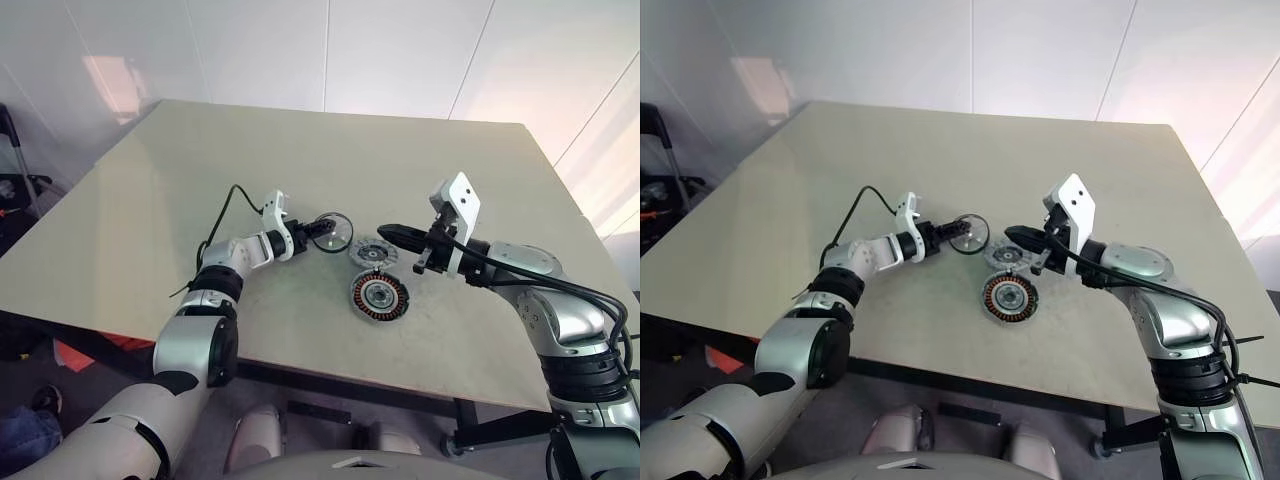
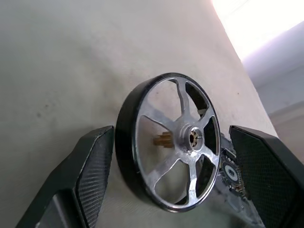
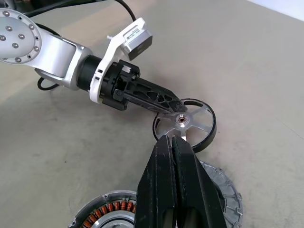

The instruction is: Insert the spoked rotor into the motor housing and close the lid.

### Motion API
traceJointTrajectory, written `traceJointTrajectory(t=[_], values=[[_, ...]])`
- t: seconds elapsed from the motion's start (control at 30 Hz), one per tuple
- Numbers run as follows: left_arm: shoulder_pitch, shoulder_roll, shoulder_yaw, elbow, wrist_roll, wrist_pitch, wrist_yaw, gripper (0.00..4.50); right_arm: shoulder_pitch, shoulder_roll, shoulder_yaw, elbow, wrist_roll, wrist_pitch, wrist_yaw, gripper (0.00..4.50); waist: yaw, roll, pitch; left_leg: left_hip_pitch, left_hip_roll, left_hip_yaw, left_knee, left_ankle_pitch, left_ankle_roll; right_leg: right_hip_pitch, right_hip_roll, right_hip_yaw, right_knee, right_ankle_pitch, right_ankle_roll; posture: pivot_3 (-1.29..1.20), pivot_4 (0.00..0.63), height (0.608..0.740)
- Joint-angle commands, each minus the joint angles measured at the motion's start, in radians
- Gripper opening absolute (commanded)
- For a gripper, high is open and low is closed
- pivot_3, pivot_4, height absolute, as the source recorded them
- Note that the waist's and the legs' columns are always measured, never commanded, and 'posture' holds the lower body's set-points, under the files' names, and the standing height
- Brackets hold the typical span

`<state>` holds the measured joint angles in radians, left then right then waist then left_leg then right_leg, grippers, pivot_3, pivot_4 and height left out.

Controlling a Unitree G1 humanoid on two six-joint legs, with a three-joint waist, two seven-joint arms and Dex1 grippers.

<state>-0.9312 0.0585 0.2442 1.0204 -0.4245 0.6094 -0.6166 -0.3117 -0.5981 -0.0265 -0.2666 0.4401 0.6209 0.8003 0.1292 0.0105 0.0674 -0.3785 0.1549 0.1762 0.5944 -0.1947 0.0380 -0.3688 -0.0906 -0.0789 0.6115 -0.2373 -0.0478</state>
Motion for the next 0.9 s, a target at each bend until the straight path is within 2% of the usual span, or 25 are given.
traceJointTrajectory(t=[0.03,0.27,0.37,0.57,0.73,0.9], values=[[-0.049,-0.013,0.008,0.043,0.006,-0.032,-0.010,3.46,-0.026,0.005,-0.022,-0.030,0.011,-0.017,-0.016,0.00,0.001,0.000,0.000,0.000,0.000,0.000,0.000,0.000,0.000,0.000,0.000,0.000,-0.001,0.000,0.000,0.00,0.000,0.740],[-0.046,-0.005,0.026,0.068,0.004,-0.025,-0.030,1.16,-0.011,0.008,-0.026,-0.038,0.010,-0.019,-0.044,0.00,0.001,0.000,0.000,-0.002,0.000,0.000,0.000,0.001,0.005,0.000,0.000,-0.001,-0.003,0.000,0.000,0.00,0.000,0.740],[-0.038,0.002,0.038,0.051,-0.012,-0.010,-0.056,0.57,-0.006,0.009,-0.024,-0.038,0.010,-0.023,-0.047,0.00,-0.004,0.000,0.000,0.001,0.000,0.000,0.000,0.000,0.004,0.002,-0.001,-0.001,-0.003,0.000,0.000,0.00,0.000,0.740],[-0.017,0.033,0.105,-0.018,-0.091,0.044,-0.088,0.57,-0.033,0.013,-0.036,0.008,-0.010,-0.031,-0.074,0.00,-0.006,0.000,0.000,0.004,0.001,0.000,-0.001,0.000,0.000,0.004,0.000,-0.001,-0.002,0.001,0.001,0.00,0.000,0.740],[0.006,0.070,0.249,-0.098,-0.255,0.176,-0.086,0.57,-0.091,-0.019,-0.008,0.188,-0.143,-0.029,-0.172,0.00,-0.004,0.000,0.000,-0.001,0.000,0.000,-0.001,0.000,0.000,-0.002,0.000,-0.001,-0.001,0.001,0.000,0.00,0.000,0.740],[0.016,0.062,0.364,-0.187,-0.433,0.373,-0.084,0.57,-0.103,-0.038,0.014,0.291,-0.231,-0.030,-0.216,0.00,0.002,0.001,0.001,-0.005,0.000,0.000,0.000,-0.001,0.002,-0.003,-0.001,-0.002,-0.003,0.001,0.000,0.00,0.000,0.740]])
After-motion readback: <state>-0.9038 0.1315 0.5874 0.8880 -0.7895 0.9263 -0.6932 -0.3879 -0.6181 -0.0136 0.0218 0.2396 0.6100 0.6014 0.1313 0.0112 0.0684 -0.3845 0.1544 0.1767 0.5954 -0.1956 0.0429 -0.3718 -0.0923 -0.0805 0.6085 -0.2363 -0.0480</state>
